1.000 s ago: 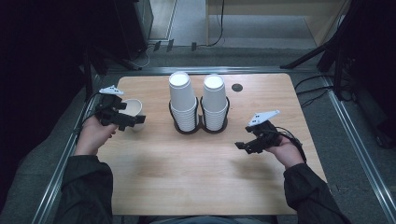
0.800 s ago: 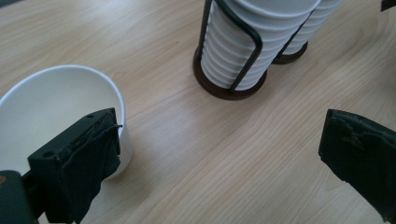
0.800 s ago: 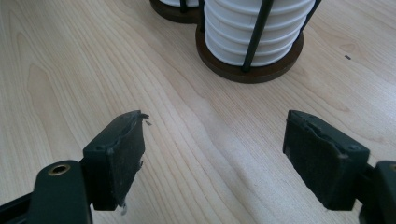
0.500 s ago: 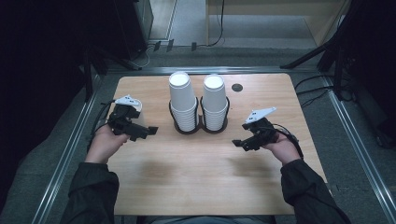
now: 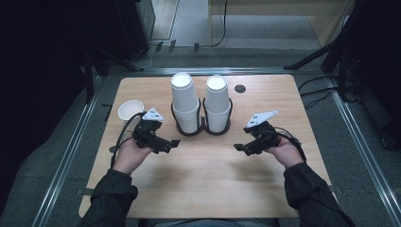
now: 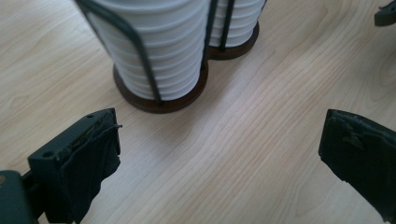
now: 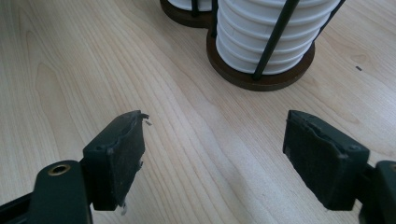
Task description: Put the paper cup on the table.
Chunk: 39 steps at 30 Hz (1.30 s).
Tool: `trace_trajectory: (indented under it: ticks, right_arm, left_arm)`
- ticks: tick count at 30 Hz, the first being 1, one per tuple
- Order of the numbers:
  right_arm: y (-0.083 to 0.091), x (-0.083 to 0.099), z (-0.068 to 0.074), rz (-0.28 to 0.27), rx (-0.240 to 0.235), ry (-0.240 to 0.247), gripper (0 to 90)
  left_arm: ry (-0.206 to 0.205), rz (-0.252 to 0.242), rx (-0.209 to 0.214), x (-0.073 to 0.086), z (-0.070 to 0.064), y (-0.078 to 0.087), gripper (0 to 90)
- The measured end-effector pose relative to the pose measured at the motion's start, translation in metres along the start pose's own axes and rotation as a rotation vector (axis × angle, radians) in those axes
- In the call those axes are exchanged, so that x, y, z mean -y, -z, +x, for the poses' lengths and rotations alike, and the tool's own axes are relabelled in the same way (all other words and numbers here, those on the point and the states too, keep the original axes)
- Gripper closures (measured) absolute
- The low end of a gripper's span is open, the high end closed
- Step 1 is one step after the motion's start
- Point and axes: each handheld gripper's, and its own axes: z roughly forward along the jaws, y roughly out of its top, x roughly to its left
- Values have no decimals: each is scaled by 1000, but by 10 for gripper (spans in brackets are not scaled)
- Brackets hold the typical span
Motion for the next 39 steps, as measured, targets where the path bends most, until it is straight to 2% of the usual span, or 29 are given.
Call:
trace_trajectory:
  ticks: [1,8,15,19,22,33,36,39]
  right_arm:
    - [0,0,0,1,1,-1,208]
    - [1,4,3,9,5,1,207]
    - [4,10,8,15,7,-8,207]
    - [5,14,11,26,10,-5,207]
    - [6,17,13,29,12,-13,207]
    - [15,29,16,18,33,-54,206]
    - [16,31,17,12,34,-71,205]
    - [17,32,16,6,33,-69,204]
  left_arm:
    - [-16,-9,-5,1,-4,-3,0]
    - [-41,15,27,-2,-19,-23,0]
    - [-92,30,102,-4,-29,-42,0]
    - [-97,34,135,-7,-33,-53,0]
    - [-122,60,143,-9,-39,-60,0]
    - [-163,103,180,-14,-50,-83,0]
    - [-177,108,191,-16,-52,-86,0]
    - [-188,112,208,-16,-54,-87,0]
